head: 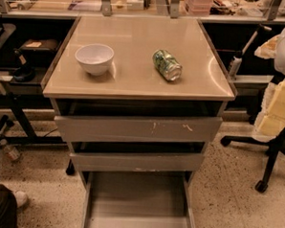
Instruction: Place green can into bottom drawer
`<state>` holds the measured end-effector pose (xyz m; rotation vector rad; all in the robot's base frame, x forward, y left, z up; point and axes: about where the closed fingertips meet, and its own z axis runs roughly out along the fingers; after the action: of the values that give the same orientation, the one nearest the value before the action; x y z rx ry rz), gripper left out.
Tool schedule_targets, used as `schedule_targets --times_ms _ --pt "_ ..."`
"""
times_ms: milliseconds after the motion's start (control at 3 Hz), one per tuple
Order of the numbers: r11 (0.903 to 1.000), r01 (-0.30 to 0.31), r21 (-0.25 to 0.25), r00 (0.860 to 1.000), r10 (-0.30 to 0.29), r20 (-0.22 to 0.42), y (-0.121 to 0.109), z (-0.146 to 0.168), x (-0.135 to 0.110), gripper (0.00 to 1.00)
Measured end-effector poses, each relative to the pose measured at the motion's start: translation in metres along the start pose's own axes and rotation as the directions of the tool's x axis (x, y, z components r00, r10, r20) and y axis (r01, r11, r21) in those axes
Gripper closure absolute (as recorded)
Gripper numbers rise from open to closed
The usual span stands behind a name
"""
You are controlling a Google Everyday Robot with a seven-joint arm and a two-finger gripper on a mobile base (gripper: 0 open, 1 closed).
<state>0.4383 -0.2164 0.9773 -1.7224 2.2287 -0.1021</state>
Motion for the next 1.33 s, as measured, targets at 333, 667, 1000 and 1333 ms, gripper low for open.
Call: schedule_targets --times_ms 333,667,1000,1333 --pt "1.0 0.0 0.0 1.0 0.0 0.0 0.0 0.0 0.0 0.0" --pt "0.9995 -0.026 0.02 1.0 0.027 -0.01 -0.004 0.004 -0.004 0.0" --pt "0.9963 -0.079 0.035 0.995 0.081 -0.056 -0.025 0.018 -0.012 0.0" --pt "0.9901 -0.126 0.062 0.984 0.132 -0.116 -0.053 0.032 -0.024 0.0"
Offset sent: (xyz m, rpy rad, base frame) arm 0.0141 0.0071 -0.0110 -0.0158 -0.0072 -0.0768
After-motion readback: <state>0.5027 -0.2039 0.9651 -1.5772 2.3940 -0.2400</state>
